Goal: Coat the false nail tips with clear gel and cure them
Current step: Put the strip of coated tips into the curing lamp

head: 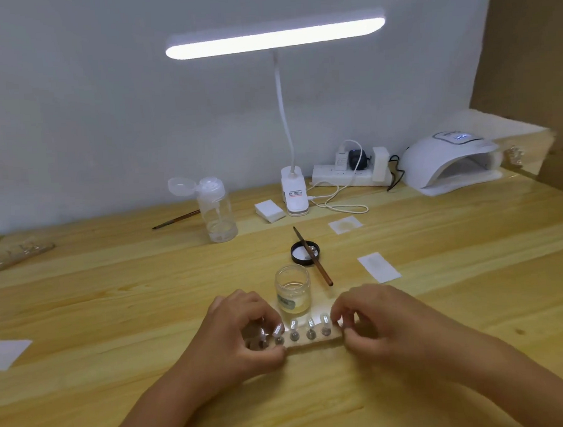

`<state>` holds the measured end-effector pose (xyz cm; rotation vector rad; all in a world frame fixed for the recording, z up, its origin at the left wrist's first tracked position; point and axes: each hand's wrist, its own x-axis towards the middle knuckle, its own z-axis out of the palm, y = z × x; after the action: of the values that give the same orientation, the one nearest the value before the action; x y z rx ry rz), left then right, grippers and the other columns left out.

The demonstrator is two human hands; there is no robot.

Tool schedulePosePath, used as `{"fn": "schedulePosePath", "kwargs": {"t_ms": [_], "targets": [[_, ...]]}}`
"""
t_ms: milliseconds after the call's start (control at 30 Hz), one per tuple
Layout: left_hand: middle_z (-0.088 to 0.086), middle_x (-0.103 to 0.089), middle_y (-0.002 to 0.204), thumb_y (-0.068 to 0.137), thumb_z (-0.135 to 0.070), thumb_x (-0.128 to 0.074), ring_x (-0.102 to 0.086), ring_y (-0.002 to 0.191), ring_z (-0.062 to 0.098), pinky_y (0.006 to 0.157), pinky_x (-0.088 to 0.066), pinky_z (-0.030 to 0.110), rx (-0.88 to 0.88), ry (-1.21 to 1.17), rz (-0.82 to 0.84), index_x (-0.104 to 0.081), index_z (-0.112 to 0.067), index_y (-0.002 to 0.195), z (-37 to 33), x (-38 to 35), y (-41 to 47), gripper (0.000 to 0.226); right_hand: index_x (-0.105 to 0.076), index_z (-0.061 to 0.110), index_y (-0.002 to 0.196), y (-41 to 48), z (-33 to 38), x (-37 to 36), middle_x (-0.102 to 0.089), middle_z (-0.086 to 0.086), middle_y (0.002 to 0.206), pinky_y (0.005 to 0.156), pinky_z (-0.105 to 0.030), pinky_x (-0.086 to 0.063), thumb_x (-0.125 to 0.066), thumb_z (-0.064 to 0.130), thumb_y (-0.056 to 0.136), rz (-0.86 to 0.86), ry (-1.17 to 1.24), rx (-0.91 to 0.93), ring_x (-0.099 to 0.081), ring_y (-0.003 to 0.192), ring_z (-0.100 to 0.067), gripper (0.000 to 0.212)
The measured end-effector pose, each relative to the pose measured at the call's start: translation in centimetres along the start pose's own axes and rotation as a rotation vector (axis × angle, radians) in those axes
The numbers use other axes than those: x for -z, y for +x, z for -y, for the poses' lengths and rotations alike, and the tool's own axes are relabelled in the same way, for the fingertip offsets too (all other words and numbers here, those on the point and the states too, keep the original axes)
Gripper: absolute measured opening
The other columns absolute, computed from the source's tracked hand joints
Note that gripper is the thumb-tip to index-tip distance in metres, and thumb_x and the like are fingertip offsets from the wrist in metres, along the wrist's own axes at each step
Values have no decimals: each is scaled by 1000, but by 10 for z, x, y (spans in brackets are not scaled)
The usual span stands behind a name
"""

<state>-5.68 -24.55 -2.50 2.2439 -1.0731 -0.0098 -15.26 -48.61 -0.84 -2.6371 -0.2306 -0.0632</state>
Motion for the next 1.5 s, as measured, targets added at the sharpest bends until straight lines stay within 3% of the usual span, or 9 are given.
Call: {"fn": "schedulePosePath", "kwargs": {"t_ms": [300,433,600,767,967,1100,1267,1400,1500], "targets": [[-20,-61,93,66,-41,-74,-55,93,3,84,-43,27,-89,-43,-8,-67,-38,89,-8,-2,0,25,-60,30,98,-11,1,-7,-57,13,91,79,-19,-42,-54,35,92,-150,-109,80,-44,88,-2,10],[-19,-61,102,64,-53,-71,-57,99,5,86,-41,18,-89,-95,-60,-65,-44,107,-11,-1,0,44,-66,28,79,-43,-13,10,-57,18,72,61,-19,-48,-67,32,76,-279,-171,87,-45,70,3,5],[-16,-64,85,69,-55,-63,-58,81,4,70,-39,9,-129,-73,-225,-60,-46,108,-16,3,1,39,-72,38,79,-88,-45,55,-63,16,75,62,-10,-40,-71,44,69,-287,43,-199,-55,73,-3,12],[-19,-57,72,75,-37,-60,-54,67,-2,59,-43,10,-287,47,-367,-70,-32,79,-42,-11,15,12,-74,32,76,-103,-117,97,-66,13,68,57,-12,-41,-85,11,71,-497,56,-525,-58,67,-4,24],[-15,-62,70,82,-37,-59,-59,62,6,52,-47,16,-622,278,-161,-74,-31,74,-93,-43,66,18,-72,18,72,-60,-204,138,-64,0,63,58,-24,-37,-79,21,82,-639,100,-768,-56,63,-12,12],[-18,-67,91,77,-46,-48,-64,81,5,60,-50,14,-428,220,-34,-73,-32,93,-134,-77,123,33,-60,13,61,-15,-244,148,-61,0,67,57,-28,-32,-75,26,85,-659,106,-894,-56,69,-23,30],[-3,-43,143,95,-43,-48,-39,128,16,104,-37,30,-208,143,106,-44,-19,142,-149,-141,195,53,-33,19,49,30,-266,148,-37,-1,54,51,-29,-21,-68,16,83,-743,86,-951,-36,51,-21,49],[7,-41,143,95,-44,-48,-36,130,27,106,-32,39,-42,193,201,-42,-14,141,-146,-172,243,55,-52,17,59,52,-278,152,-55,-9,70,51,-26,-35,-69,23,86,-737,61,-1004,-56,67,-28,32],[7,-45,139,95,-41,-45,-37,130,27,105,-31,40,76,173,162,-46,-16,138,-143,-186,277,49,-72,8,98,66,-288,156,-69,-18,105,77,-33,-50,-71,30,87,-734,21,-1066,-66,98,-34,25]]}}
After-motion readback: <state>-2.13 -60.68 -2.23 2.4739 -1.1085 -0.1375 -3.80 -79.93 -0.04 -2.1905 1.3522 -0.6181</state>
